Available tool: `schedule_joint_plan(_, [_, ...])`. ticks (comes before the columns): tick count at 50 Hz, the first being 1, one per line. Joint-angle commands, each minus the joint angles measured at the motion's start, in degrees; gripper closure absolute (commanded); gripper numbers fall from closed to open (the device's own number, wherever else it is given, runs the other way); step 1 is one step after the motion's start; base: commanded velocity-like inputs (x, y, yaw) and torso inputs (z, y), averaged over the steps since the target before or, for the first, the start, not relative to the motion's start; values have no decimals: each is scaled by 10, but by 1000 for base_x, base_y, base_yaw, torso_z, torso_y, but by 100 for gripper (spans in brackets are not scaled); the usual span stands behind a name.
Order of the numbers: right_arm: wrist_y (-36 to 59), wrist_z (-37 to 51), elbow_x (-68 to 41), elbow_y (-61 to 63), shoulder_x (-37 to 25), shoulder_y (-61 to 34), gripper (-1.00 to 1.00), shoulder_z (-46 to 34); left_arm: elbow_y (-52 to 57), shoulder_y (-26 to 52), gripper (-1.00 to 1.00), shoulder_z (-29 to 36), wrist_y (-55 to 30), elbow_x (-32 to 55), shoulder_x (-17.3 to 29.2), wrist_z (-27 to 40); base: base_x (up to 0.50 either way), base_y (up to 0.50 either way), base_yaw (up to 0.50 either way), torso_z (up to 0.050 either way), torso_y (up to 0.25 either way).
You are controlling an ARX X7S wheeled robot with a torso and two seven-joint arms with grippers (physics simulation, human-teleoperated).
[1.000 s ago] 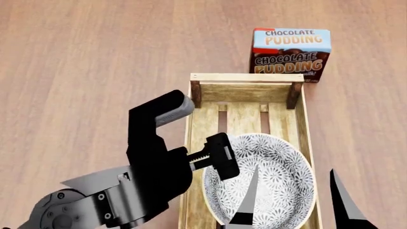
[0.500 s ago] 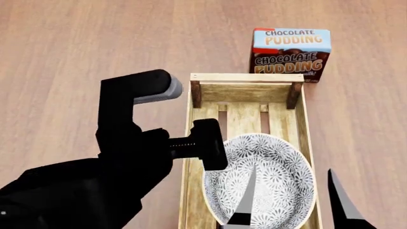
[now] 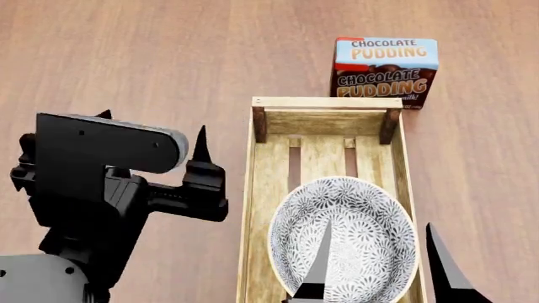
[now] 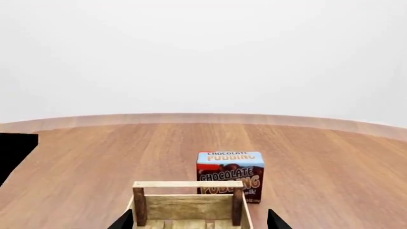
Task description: Pick up the bowl on the left and put it in the tray.
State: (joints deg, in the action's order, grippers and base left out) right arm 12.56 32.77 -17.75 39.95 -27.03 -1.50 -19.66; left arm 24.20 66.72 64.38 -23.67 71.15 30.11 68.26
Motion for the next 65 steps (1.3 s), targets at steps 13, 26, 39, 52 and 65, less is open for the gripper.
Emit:
schedule_joint_plan(13, [16,-15,16,17,11,-1,-100,-2,170,-81,-100,34,6,-169,104,86,0,0,0,0,0])
schedule_joint_plan(26, [21,-14,16,16,11,-5,-100,-6,196,-146,-100,51,35,-229,142,114,0,0,0,0,0])
schedule_joint_plan(39, [17,-15,18,8,11,-5,-100,-10,213,-197,-100,62,63,-278,161,134,0,0,0,0,0])
schedule_joint_plan(52, [17,-12,18,12,8,-3,-100,-9,225,-222,-100,65,78,-309,170,140,0,0,0,0,0])
schedule_joint_plan(65, [17,-10,17,10,8,-3,-100,-10,236,-229,-100,62,75,-312,172,143,0,0,0,0,0])
